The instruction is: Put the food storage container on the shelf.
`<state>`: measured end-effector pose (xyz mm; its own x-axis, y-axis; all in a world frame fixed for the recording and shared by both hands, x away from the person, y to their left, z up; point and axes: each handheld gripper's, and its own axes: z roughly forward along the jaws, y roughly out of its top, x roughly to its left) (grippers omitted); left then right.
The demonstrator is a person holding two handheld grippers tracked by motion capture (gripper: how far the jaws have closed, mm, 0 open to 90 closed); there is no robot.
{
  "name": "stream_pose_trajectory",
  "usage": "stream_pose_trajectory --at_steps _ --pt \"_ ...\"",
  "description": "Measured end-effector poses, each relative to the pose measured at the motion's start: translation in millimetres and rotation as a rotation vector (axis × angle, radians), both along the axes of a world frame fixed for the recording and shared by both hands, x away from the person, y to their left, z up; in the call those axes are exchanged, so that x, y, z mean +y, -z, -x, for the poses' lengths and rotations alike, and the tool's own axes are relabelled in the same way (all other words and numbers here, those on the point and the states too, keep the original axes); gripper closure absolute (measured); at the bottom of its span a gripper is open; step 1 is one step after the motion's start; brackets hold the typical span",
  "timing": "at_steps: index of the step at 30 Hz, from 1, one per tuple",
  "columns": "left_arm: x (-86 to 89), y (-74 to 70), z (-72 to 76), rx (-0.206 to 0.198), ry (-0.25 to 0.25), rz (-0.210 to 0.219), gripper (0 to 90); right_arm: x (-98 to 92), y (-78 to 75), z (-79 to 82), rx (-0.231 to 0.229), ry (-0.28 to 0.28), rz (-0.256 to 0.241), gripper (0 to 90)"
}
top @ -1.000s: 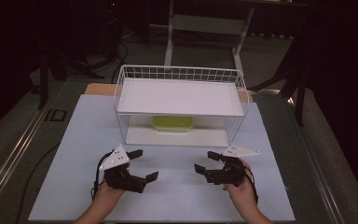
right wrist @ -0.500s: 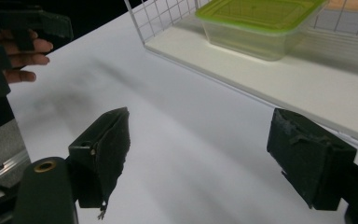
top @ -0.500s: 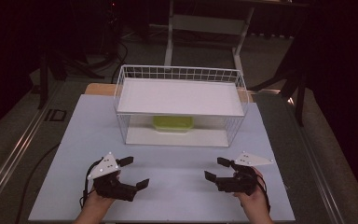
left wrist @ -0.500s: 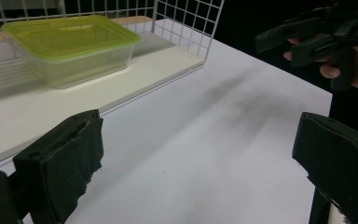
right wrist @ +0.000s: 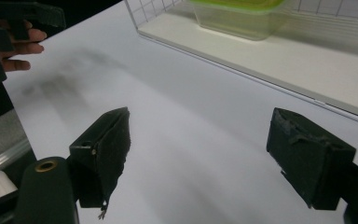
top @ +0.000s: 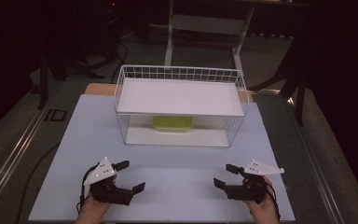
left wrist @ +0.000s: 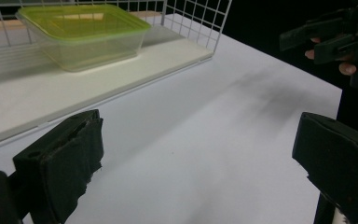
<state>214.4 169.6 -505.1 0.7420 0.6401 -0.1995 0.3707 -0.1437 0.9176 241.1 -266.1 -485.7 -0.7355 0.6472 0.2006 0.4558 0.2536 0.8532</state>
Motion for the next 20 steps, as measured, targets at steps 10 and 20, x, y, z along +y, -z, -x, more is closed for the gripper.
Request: stream_pose_trajectory --at_steps 10,20 --pt "-1.1 6.5 0.2 0.001 0.003 -0.021 2.7 -6.5 10.1 -4.5 -0.04 -0.034 0.037 19.2" --pt "2.2 9.4 -2.6 0.005 -0.007 -0.019 2.7 -11.1 19.4 -11.2 -0.02 -0.022 0.062 19.1"
